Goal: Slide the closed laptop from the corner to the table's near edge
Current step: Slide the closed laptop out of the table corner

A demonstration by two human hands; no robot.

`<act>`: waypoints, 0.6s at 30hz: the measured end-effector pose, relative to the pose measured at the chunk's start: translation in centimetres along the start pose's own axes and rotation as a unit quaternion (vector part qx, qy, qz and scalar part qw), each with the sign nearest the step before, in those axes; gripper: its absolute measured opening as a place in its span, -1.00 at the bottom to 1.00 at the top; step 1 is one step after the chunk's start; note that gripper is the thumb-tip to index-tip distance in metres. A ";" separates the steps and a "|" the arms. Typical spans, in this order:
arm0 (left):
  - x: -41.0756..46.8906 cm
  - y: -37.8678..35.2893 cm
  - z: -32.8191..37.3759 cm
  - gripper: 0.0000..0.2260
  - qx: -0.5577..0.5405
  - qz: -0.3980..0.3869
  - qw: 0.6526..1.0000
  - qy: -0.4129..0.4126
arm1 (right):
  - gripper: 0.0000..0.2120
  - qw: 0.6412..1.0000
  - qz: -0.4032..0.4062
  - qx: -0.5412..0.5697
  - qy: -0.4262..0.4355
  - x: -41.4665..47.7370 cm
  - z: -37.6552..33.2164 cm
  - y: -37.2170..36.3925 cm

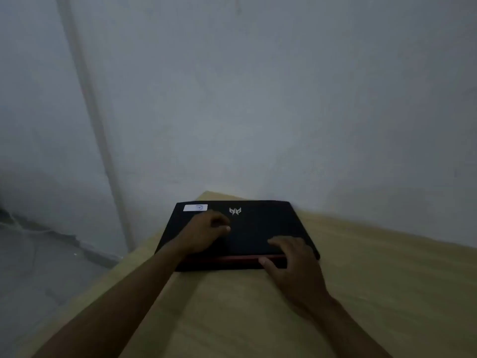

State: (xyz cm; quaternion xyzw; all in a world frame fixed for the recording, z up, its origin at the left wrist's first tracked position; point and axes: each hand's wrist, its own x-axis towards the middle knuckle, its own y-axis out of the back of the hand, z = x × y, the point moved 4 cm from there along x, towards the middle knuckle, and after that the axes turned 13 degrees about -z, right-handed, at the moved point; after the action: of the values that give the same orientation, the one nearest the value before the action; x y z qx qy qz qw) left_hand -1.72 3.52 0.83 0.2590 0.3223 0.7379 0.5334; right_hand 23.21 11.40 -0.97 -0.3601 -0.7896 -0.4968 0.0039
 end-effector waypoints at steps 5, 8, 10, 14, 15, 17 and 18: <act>4.7 0.1 -3.5 -0.54 0.082 -0.022 0.994 0.065 | -0.35 0.992 -0.082 -0.093 -0.011 1.8 1.7 -3.3; 7.4 0.2 -5.2 -0.45 0.147 -0.029 0.984 0.096 | -0.27 0.984 -0.114 -0.135 -0.008 2.5 2.7 -4.5; 8.9 0.6 -6.0 -0.37 0.188 -0.029 0.975 0.118 | -0.27 0.985 -0.112 -0.133 -0.009 2.6 2.8 -4.5; 10.8 1.2 -6.9 -0.25 0.233 -0.047 0.961 0.144 | -0.27 0.985 -0.111 -0.130 -0.014 2.5 2.8 -4.5; 11.0 1.3 -7.0 -0.23 0.243 -0.049 0.958 0.145 | -0.27 0.985 -0.113 -0.130 -0.014 2.5 2.8 -4.4; 11.1 1.5 -7.0 -0.20 0.250 -0.046 0.956 0.148 | -0.27 0.985 -0.117 -0.124 -0.016 2.3 2.6 -4.3; 11.1 1.6 -6.8 -0.19 0.249 -0.045 0.955 0.151 | -0.28 0.986 -0.115 -0.117 -0.017 2.2 2.6 -4.1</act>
State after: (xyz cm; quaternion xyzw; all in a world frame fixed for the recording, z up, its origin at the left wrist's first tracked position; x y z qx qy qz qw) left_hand -10.95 12.35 -2.02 0.2540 0.5843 0.6398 0.4297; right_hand 20.16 13.64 -4.69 -0.2738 -0.7619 -0.5768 -0.1089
